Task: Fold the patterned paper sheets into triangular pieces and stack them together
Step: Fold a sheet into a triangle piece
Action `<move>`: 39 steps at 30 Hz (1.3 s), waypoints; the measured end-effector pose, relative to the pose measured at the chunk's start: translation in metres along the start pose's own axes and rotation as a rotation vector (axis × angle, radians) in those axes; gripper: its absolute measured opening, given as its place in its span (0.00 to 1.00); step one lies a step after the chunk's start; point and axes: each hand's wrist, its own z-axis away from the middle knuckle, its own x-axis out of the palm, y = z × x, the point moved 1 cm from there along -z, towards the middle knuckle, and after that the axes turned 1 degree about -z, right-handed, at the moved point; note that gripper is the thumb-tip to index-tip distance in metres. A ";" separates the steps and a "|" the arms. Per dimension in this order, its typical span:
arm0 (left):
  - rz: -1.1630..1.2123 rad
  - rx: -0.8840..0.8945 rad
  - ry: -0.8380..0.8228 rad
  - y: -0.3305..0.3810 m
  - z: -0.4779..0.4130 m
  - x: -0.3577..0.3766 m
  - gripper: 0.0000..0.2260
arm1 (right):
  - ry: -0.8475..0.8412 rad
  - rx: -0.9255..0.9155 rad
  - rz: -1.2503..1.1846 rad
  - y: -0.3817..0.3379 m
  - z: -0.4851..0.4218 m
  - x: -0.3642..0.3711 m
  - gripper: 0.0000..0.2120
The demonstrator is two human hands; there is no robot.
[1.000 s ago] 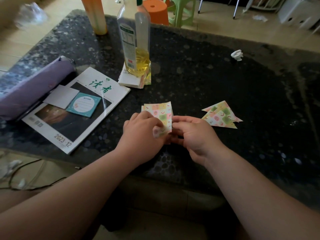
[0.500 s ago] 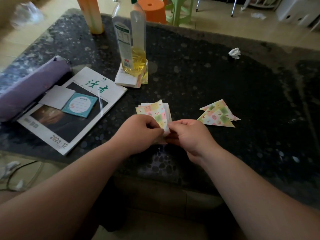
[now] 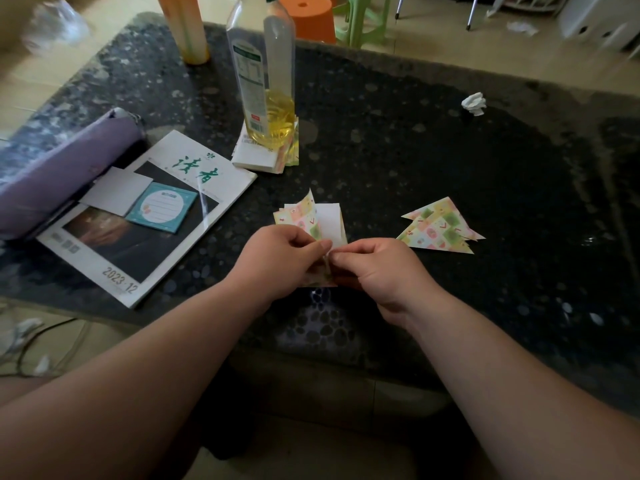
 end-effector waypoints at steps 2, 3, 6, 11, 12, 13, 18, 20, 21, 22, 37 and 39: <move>0.012 -0.009 -0.015 0.000 0.000 0.000 0.09 | 0.004 0.004 0.007 -0.001 0.000 -0.001 0.03; 0.002 -0.009 -0.020 0.000 -0.001 -0.001 0.09 | 0.004 0.006 0.011 -0.001 0.000 -0.001 0.03; -0.011 0.003 -0.018 0.000 -0.001 -0.001 0.08 | -0.007 0.006 0.003 -0.002 0.000 -0.002 0.03; -0.029 0.010 -0.022 0.001 0.000 -0.002 0.08 | -0.022 0.015 -0.040 -0.003 -0.001 -0.003 0.04; -0.041 0.011 -0.020 0.002 0.001 -0.002 0.07 | -0.029 0.022 -0.052 -0.003 -0.001 -0.003 0.04; -0.058 0.013 -0.017 0.002 0.001 -0.002 0.07 | -0.036 0.030 -0.074 -0.003 -0.001 -0.003 0.04; -0.041 -0.047 0.006 0.010 0.003 -0.006 0.06 | 0.170 -0.114 0.270 -0.010 0.001 -0.010 0.12; -0.114 0.004 0.060 0.018 0.006 -0.012 0.06 | 0.275 -0.276 0.475 -0.016 0.007 -0.017 0.16; -0.185 0.064 0.102 0.024 0.009 -0.015 0.05 | 0.284 -0.326 0.502 -0.018 0.010 -0.020 0.19; -0.257 0.140 0.143 0.030 0.014 -0.018 0.04 | 0.281 -0.367 0.516 -0.019 0.012 -0.024 0.21; 0.663 -0.171 -0.264 0.051 0.054 0.031 0.10 | 0.133 -0.223 -0.058 0.012 0.066 -0.117 0.44; 0.631 -0.266 -0.244 0.048 0.055 0.043 0.14 | 0.121 -0.161 -0.103 0.021 0.072 -0.124 0.38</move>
